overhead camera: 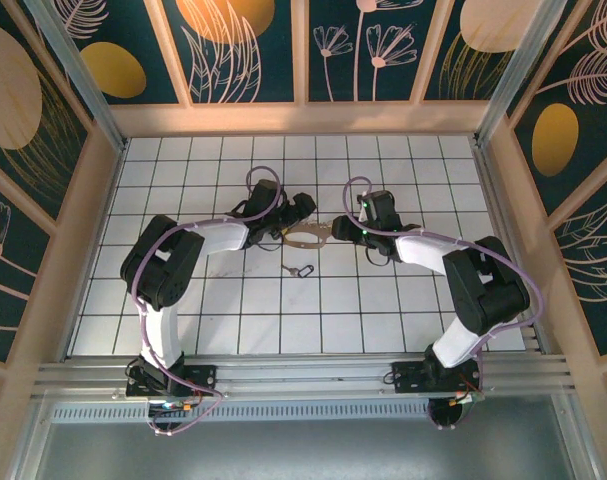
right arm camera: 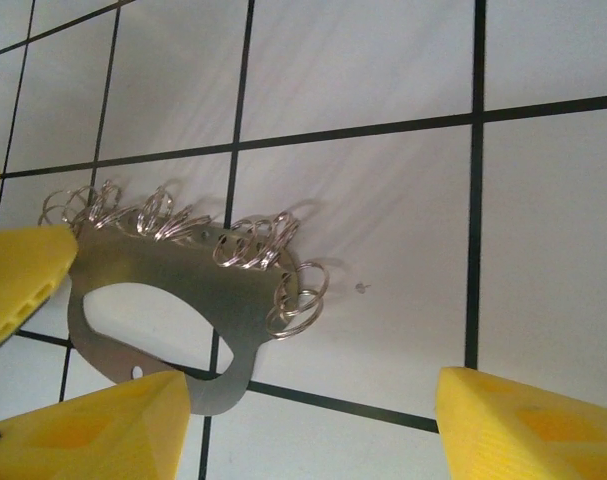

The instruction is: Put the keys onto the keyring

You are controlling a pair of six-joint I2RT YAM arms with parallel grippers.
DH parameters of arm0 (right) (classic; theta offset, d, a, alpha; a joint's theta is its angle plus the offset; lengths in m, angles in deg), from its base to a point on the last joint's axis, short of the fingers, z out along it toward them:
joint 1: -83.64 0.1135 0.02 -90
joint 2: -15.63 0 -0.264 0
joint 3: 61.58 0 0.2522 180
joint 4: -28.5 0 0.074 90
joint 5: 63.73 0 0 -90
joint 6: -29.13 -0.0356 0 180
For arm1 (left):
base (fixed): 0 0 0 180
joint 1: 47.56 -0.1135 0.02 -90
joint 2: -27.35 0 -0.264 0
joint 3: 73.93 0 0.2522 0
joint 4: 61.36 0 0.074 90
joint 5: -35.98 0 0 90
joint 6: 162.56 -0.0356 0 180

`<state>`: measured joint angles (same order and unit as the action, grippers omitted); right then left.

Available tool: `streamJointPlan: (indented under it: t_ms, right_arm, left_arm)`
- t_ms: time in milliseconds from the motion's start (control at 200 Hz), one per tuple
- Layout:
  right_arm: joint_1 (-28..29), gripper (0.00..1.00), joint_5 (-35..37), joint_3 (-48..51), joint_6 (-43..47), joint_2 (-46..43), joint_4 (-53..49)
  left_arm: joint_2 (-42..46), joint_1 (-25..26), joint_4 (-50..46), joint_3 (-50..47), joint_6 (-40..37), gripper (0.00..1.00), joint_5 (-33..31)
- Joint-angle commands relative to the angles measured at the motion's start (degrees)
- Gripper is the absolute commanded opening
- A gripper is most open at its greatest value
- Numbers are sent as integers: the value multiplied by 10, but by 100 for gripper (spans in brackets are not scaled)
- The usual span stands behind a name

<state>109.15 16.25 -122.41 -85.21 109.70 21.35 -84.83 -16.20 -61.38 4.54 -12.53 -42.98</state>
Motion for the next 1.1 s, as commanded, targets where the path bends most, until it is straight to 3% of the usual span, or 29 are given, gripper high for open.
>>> streamJointPlan:
  t_ms: [0, 290, 400, 711, 1091]
  right_arm:
    - [7, 66, -12, -4, 5, 11, 9]
    - [20, 65, -17, -17, 3, 38, 16]
    - [23, 65, -18, -27, -1, 52, 19]
    - [29, 65, -23, -59, 0, 79, 25]
    - [32, 64, -55, -94, -2, 121, 28]
  left_arm:
    - [-22, -15, -25, 25, -32, 96, -31]
    - [-54, -31, -39, 75, -75, 96, -48]
    - [-47, -31, -31, 89, -87, 96, -26]
    - [26, -31, 1, 60, -66, 97, 23]
    - [105, -31, -22, 35, -74, 98, -5]
